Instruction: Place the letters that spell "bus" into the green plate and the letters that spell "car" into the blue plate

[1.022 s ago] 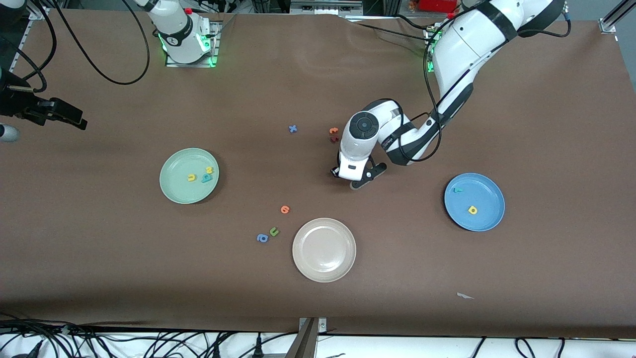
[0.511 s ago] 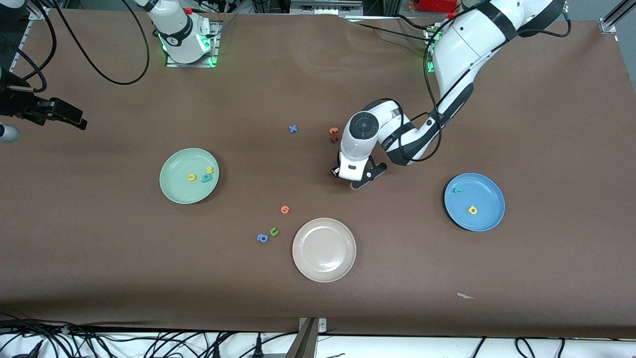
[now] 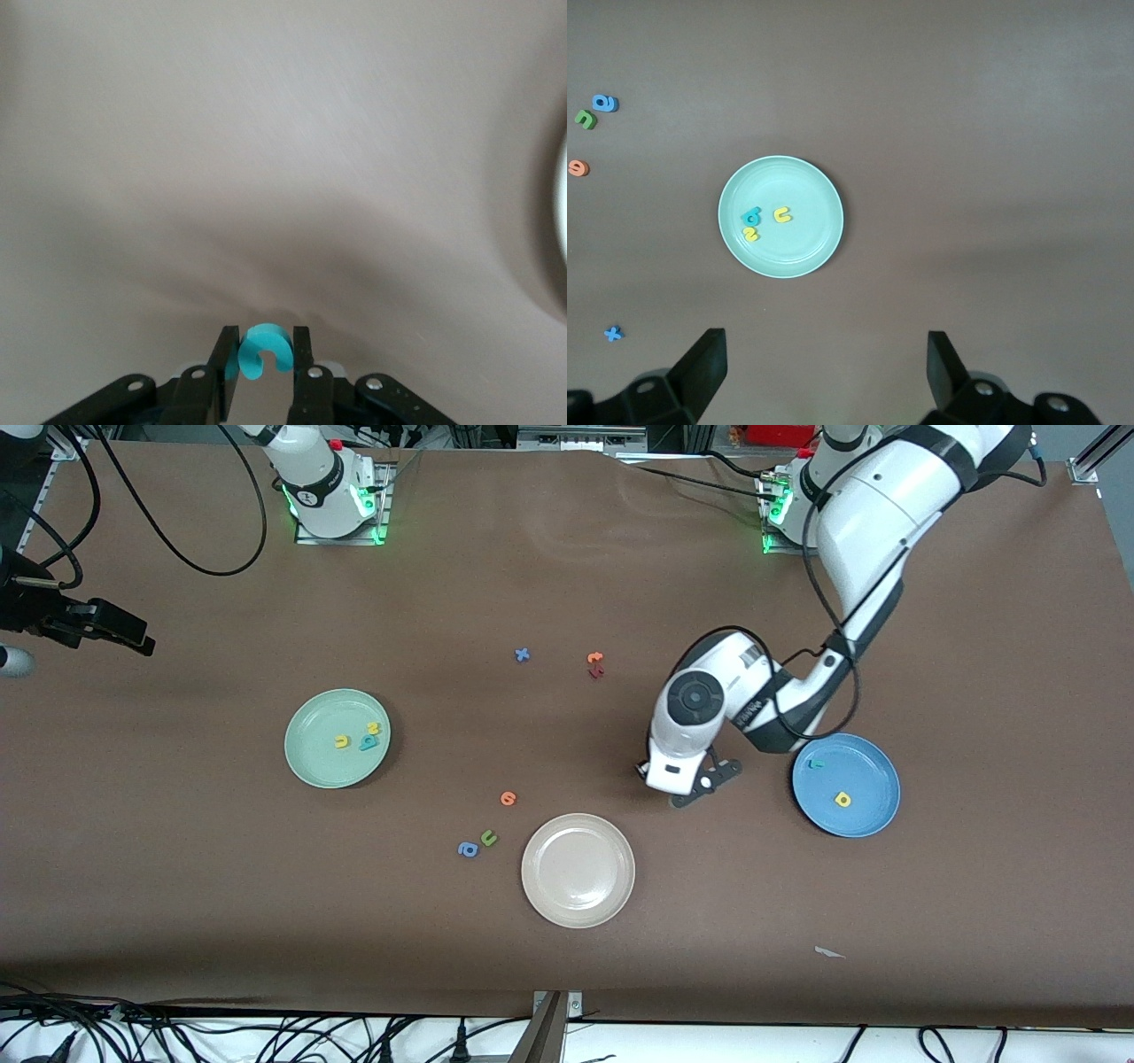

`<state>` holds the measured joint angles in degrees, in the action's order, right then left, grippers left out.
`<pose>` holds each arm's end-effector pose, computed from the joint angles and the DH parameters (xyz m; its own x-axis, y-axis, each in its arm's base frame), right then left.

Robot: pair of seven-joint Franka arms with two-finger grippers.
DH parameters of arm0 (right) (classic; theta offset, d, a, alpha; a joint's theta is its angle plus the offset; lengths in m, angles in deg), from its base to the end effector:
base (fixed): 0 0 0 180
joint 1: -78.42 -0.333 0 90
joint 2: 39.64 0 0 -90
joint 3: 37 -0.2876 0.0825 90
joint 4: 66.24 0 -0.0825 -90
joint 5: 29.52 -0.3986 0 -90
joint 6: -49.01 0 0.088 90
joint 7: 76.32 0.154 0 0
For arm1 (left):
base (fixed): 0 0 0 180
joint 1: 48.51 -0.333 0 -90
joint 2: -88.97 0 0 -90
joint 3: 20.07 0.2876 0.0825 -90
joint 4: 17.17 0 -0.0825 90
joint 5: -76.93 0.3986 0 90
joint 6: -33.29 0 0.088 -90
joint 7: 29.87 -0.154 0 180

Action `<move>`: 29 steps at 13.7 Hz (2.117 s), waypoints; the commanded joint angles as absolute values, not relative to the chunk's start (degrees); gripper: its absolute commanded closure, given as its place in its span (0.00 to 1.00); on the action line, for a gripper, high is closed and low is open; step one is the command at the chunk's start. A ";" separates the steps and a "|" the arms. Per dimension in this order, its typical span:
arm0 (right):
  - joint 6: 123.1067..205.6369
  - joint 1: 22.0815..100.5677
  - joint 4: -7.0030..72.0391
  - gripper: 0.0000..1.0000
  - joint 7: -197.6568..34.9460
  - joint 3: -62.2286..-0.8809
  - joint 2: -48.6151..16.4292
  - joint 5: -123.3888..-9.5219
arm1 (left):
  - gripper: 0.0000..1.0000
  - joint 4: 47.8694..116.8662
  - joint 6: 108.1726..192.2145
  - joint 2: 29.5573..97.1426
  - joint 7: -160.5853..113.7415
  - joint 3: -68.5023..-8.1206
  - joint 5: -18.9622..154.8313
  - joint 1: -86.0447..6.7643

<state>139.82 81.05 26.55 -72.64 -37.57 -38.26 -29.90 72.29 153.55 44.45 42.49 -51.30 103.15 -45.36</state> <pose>0.5714 -0.0196 0.5129 0.9932 -0.1000 -0.0589 -0.1004 -0.9949 -0.0031 0.5916 -0.3286 0.1491 0.8689 0.4934 -0.0404 0.4879 -0.8673 -0.0986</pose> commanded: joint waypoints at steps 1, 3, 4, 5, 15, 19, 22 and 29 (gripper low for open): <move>139.10 81.24 26.57 0.00 -72.46 -37.97 -39.21 -30.14 | 0.72 69.50 147.31 45.03 31.69 -51.71 101.71 -49.47; 139.10 81.24 26.57 0.00 -72.72 -38.06 -39.21 -30.14 | 0.72 68.35 143.88 45.11 22.91 -51.63 101.97 -53.24; 139.10 81.24 26.66 0.00 -72.72 -38.06 -39.21 -30.14 | 0.72 67.83 142.99 45.46 19.03 -51.54 102.24 -54.83; 139.10 81.24 26.57 0.00 -72.89 -38.06 -39.21 -30.22 | 0.72 67.73 142.55 45.47 15.86 -51.45 102.41 -56.32; 139.10 81.24 26.57 0.00 -72.90 -38.06 -39.21 -30.22 | 0.38 68.17 140.61 45.38 -8.14 -46.27 102.77 -63.72; 139.10 81.24 26.57 0.00 -72.90 -38.06 -39.21 -30.22 | 0.00 67.82 139.82 46.60 -10.80 -46.18 102.59 -64.51; 139.10 81.24 26.57 0.00 -72.90 -38.06 -39.21 -30.05 | 0.00 67.82 137.98 48.71 -10.89 -46.44 101.89 -64.95; 139.10 81.24 26.57 0.00 -72.81 -38.41 -39.21 -29.87 | 0.00 68.08 132.96 54.41 -16.31 -43.13 96.38 -65.22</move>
